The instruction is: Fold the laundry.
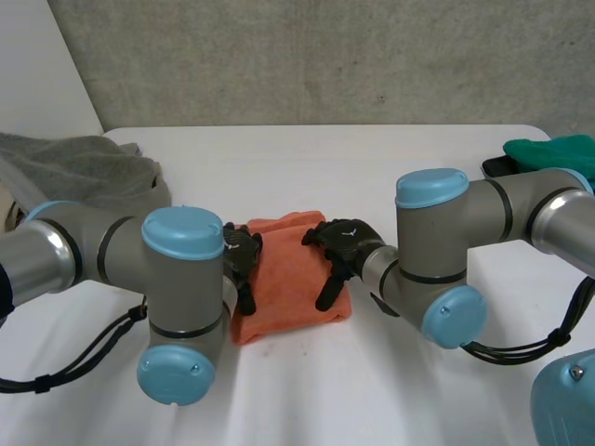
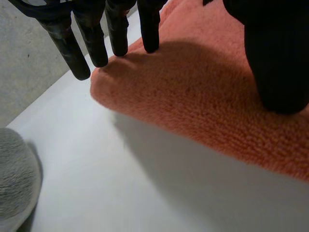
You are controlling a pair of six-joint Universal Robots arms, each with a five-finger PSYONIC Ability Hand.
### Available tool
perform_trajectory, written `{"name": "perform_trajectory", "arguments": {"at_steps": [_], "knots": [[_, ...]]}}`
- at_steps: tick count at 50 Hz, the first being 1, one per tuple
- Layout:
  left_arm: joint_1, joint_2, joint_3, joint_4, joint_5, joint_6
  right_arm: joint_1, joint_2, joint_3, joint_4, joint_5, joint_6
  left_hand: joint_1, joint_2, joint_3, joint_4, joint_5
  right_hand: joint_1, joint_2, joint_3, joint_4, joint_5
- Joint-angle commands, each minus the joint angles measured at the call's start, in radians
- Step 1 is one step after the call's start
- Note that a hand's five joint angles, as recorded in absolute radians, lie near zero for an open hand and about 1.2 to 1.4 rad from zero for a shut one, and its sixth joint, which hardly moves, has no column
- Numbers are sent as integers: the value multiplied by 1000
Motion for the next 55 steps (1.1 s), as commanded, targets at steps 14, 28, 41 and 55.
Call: {"name": "perform_trajectory", "arguments": {"at_steps": [14,28,41,55], "knots": [[103,279,54,-31,495,40,49,-414,584,-479,52,-229,8,20,15,21,34,-23,-47,-39,-64,-67],[175,317,31,-143,762,-46,153,-187,546,-652,55,-305,11,23,18,24,37,-23,-47,-39,-64,-67],[181,319,30,-143,754,-50,152,-101,417,-657,49,-353,14,26,21,27,39,577,554,562,536,533],[184,320,30,-143,754,-54,138,-46,316,-643,64,-344,14,26,21,27,39,1198,1175,1183,1158,1154]]}}
